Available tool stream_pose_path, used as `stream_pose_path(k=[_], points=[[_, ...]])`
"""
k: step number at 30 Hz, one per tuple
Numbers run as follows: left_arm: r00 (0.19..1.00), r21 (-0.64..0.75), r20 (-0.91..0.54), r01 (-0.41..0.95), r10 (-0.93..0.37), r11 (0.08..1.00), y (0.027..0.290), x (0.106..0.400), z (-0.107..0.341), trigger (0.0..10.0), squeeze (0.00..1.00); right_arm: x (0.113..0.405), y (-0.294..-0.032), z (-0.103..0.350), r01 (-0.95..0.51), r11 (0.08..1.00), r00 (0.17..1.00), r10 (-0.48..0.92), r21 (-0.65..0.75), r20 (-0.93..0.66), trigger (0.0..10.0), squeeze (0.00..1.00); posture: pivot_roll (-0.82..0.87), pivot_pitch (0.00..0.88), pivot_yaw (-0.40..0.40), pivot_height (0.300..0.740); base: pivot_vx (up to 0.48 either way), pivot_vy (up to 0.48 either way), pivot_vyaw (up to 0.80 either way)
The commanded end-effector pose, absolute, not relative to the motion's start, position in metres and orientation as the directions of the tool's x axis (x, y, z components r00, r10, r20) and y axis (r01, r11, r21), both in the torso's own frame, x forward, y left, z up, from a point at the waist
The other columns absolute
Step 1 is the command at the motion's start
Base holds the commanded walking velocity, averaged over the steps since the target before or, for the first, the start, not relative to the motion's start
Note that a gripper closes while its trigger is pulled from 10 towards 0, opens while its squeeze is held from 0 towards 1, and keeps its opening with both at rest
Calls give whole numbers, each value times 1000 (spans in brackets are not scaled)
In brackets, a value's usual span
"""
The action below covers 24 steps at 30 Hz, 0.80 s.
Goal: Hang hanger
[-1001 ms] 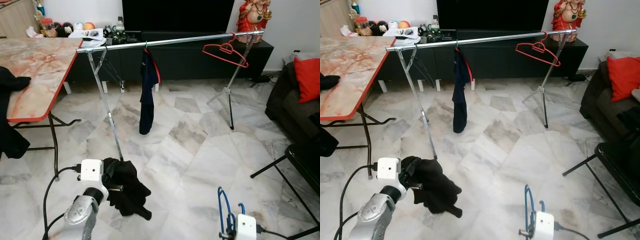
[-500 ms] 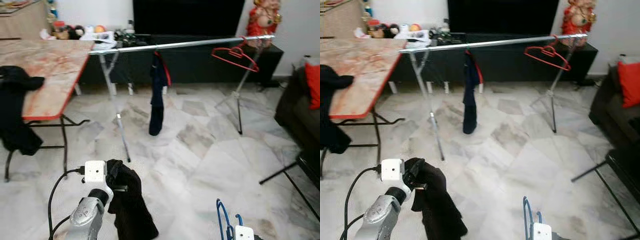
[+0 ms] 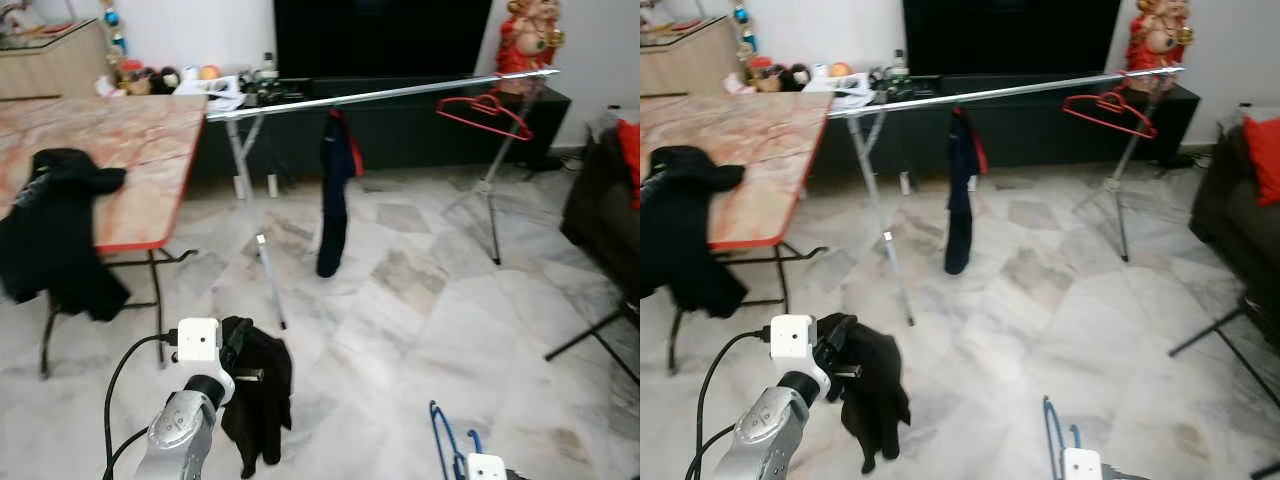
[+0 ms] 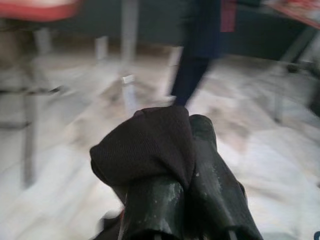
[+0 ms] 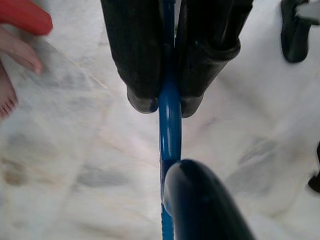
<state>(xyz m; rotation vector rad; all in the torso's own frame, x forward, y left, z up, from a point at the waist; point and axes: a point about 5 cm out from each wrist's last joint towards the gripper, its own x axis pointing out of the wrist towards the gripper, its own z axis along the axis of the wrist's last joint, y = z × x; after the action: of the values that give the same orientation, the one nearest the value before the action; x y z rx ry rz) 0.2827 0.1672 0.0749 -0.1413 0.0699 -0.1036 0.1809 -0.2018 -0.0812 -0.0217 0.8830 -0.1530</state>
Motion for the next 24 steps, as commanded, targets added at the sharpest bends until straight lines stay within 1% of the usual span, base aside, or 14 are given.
stream_pose_path(k=[1, 3, 24], points=[[995, -134, -47, 77, -84, 988, 174, 283, 80, 10000, 0, 186, -193, -80, 100, 993, 640, -116, -68, -760, 10000, 0, 51, 45, -12, 740, 0, 480, 800], [995, -133, -48, 76, -83, 988, 174, 282, 80, 10000, 0, 186, -193, -80, 100, 993, 637, -117, -69, -762, 10000, 0, 51, 45, -12, 740, 0, 480, 506], [996, -126, -46, 67, -73, 990, 177, 283, 82, 10000, 0, 187, -192, -80, 98, 993, 634, -116, -69, -764, 10000, 0, 60, 58, -18, 740, 0, 480, 0]])
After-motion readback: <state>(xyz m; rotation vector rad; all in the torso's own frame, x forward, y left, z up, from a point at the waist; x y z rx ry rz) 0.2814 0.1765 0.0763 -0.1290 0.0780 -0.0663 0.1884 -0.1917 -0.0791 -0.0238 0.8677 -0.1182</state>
